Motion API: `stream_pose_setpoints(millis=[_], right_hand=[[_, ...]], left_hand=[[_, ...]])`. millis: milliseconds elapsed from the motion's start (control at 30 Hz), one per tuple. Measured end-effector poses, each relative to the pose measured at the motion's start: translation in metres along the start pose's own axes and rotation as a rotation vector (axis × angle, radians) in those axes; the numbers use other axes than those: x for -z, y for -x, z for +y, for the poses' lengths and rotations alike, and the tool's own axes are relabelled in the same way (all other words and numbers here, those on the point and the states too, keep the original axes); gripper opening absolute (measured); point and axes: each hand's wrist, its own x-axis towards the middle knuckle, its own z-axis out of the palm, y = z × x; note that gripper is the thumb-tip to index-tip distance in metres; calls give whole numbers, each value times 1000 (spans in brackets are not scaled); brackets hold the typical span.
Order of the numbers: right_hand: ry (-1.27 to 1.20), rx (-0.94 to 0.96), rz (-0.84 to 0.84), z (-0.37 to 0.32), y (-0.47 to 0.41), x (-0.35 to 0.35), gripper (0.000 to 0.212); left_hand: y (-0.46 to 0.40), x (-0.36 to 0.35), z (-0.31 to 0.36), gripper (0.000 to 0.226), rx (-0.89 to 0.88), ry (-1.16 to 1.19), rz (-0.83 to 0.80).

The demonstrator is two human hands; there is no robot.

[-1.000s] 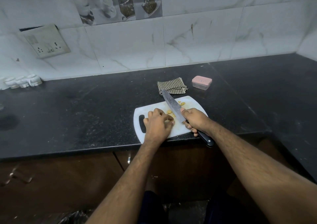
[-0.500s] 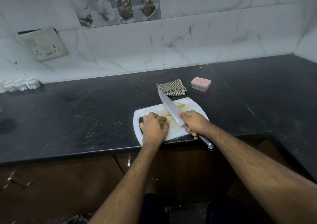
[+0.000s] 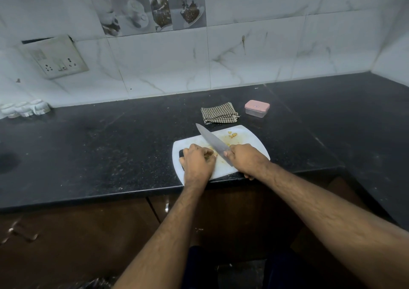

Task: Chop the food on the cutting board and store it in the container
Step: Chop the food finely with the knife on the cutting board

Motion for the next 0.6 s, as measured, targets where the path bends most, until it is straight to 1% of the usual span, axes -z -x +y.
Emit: stream_pose_setpoints(millis=[167,267,400,533,600], right_hand=[[59,29,30,-2,-4,-2,42],[31,-7,48,0,-5,-7,43],[0,-53,64,0,-3,-10,45],[-79,-89,45,3,-7,-7,40],[-191,-113,28,7,-9,-7,39]], left_hand=[[0,0,0,24,11,-23,16],[1,0,2,26,1,-66,18],[2,0,2,24,-28,-50,41],[1,1,2,30,-67,-80,-5],[-5,2,3,33,-66,-118,-11]])
